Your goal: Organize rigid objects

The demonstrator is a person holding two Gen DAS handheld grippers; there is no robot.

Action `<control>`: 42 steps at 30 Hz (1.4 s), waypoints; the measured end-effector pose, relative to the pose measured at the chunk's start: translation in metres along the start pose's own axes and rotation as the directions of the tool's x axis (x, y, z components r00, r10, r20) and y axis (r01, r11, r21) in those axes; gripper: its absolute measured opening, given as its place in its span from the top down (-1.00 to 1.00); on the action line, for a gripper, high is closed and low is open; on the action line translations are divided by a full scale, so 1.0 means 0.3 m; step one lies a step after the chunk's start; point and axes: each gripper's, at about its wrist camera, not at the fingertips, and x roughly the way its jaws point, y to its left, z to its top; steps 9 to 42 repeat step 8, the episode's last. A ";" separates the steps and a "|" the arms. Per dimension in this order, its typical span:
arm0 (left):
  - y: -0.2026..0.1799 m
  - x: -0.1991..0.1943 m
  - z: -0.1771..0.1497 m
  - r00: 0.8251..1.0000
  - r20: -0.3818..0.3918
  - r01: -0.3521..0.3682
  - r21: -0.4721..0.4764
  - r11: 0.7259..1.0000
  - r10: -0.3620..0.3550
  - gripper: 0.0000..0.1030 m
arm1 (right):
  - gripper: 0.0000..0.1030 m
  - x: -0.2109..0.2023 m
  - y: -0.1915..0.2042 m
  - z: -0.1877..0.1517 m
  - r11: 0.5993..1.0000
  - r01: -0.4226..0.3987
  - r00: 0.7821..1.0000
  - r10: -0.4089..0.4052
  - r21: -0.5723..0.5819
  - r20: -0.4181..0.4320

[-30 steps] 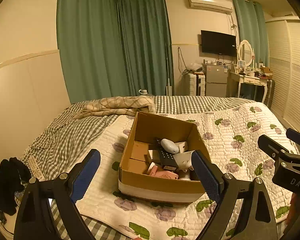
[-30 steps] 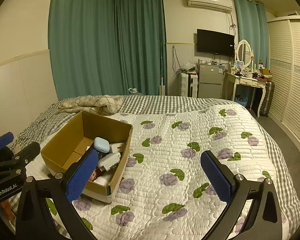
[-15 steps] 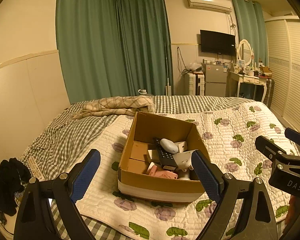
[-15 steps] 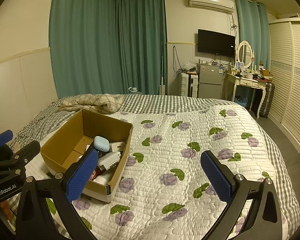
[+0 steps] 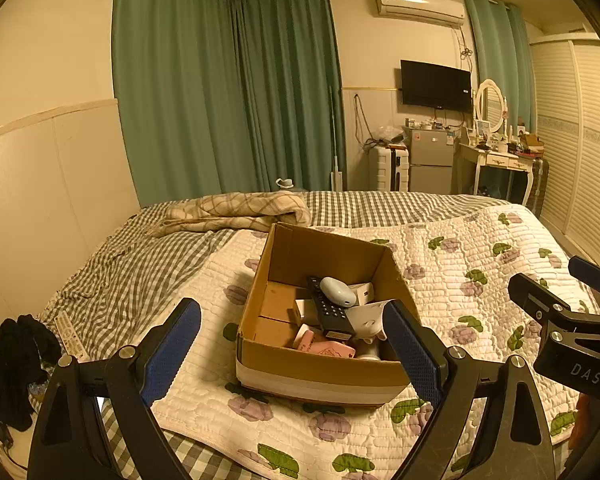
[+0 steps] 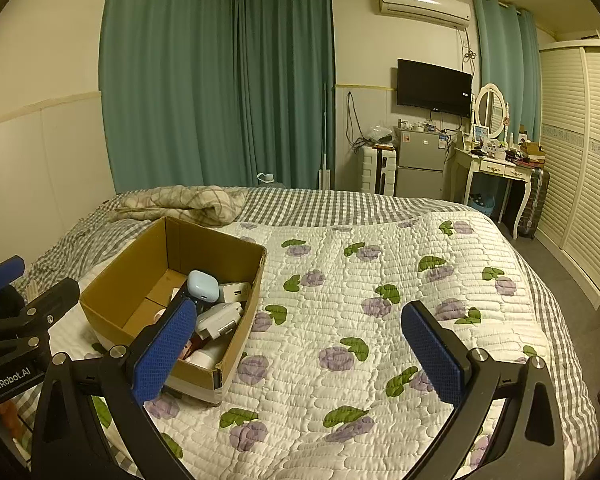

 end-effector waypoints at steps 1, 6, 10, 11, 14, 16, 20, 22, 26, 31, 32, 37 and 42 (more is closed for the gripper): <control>0.001 0.001 0.000 1.000 -0.004 0.001 -0.003 1.000 -0.001 -0.85 | -0.99 0.000 -0.001 -0.001 1.000 -0.001 1.000 0.001 -0.001 0.000; 0.007 0.001 -0.009 1.000 -0.007 -0.008 -0.003 1.000 0.007 -0.85 | -0.99 0.001 -0.001 -0.003 1.000 -0.001 1.000 0.001 0.001 -0.001; 0.003 0.002 -0.009 1.000 -0.006 -0.006 0.012 1.000 0.006 -0.85 | -0.99 0.002 0.000 -0.002 1.000 -0.002 1.000 0.002 -0.001 -0.003; 0.003 0.002 -0.009 1.000 -0.006 -0.006 0.012 1.000 0.006 -0.85 | -0.99 0.002 0.000 -0.002 1.000 -0.002 1.000 0.002 -0.001 -0.003; 0.003 0.002 -0.009 1.000 -0.006 -0.006 0.012 1.000 0.006 -0.85 | -0.99 0.002 0.000 -0.002 1.000 -0.002 1.000 0.002 -0.001 -0.003; 0.003 0.002 -0.009 1.000 -0.006 -0.006 0.012 1.000 0.006 -0.85 | -0.99 0.002 0.000 -0.002 1.000 -0.002 1.000 0.002 -0.001 -0.003; 0.003 0.002 -0.009 1.000 -0.006 -0.006 0.012 1.000 0.006 -0.85 | -0.99 0.002 0.000 -0.002 1.000 -0.002 1.000 0.002 -0.001 -0.003; 0.003 0.002 -0.009 1.000 -0.006 -0.006 0.012 1.000 0.006 -0.85 | -0.99 0.002 0.000 -0.002 1.000 -0.002 1.000 0.002 -0.001 -0.003; 0.003 0.002 -0.009 1.000 -0.006 -0.006 0.012 1.000 0.006 -0.85 | -0.99 0.002 0.000 -0.002 1.000 -0.002 1.000 0.002 -0.001 -0.003; 0.003 0.002 -0.009 1.000 -0.006 -0.006 0.012 1.000 0.006 -0.85 | -0.99 0.002 0.000 -0.002 1.000 -0.002 1.000 0.002 -0.001 -0.003; 0.003 0.002 -0.009 1.000 -0.006 -0.006 0.012 1.000 0.006 -0.85 | -0.99 0.002 0.000 -0.002 1.000 -0.002 1.000 0.002 -0.001 -0.003; 0.003 0.002 -0.009 1.000 -0.006 -0.006 0.012 1.000 0.006 -0.85 | -0.99 0.002 0.000 -0.002 1.000 -0.002 1.000 0.002 -0.001 -0.003; 0.003 0.002 -0.009 1.000 -0.006 -0.006 0.012 1.000 0.006 -0.85 | -0.99 0.002 0.000 -0.002 1.000 -0.002 1.000 0.002 -0.001 -0.003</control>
